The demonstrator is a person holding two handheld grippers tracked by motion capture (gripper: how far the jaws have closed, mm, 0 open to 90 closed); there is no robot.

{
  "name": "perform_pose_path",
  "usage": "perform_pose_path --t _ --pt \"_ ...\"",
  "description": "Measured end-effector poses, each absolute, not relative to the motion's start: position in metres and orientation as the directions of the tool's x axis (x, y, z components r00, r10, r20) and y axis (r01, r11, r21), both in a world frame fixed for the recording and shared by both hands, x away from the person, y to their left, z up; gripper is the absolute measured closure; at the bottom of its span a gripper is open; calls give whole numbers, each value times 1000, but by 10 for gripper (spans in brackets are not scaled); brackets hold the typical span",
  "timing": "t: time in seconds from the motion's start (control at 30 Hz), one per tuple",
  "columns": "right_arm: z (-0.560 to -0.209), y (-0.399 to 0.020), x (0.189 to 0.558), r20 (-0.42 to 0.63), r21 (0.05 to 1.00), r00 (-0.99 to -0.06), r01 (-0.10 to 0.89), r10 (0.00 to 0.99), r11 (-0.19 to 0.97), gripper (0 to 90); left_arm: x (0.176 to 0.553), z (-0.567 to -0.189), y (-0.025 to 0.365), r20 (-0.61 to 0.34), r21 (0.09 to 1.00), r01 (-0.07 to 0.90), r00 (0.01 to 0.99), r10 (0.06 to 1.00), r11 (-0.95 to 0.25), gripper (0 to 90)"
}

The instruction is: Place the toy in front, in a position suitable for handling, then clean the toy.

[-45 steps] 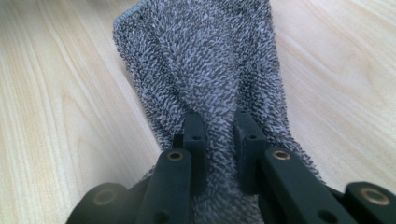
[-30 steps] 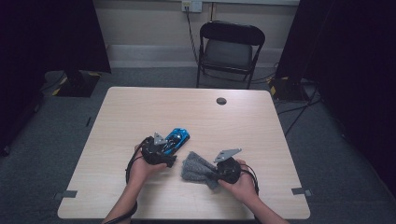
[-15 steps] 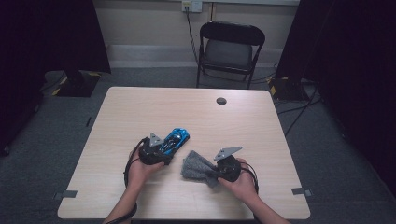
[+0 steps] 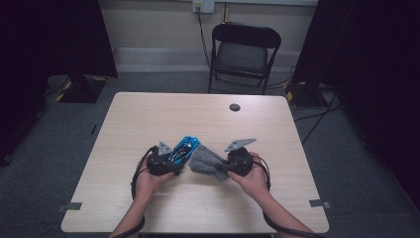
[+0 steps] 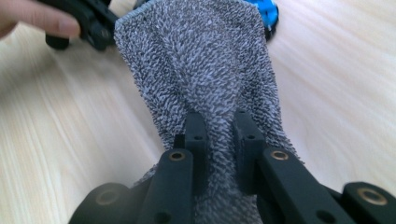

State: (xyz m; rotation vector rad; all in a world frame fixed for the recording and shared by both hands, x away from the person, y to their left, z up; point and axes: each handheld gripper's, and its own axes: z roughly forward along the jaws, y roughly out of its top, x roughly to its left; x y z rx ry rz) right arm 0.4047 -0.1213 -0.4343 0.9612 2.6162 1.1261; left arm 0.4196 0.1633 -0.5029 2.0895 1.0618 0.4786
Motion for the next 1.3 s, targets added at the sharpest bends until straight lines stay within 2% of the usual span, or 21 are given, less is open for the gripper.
perform_pose_path --t 0.43,0.97,1.3 --pt "-428 -84 426 87 687 -792 487 604 540 793 419 -503 164 5 748 534 589 808 -394 242" --pt "-427 -59 437 76 682 -790 487 609 546 792 418 -503 164 -7 748 541 586 811 -384 242" --pt "-434 -36 437 54 651 -812 471 582 596 792 418 -503 164 -4 749 539 586 810 -386 242"
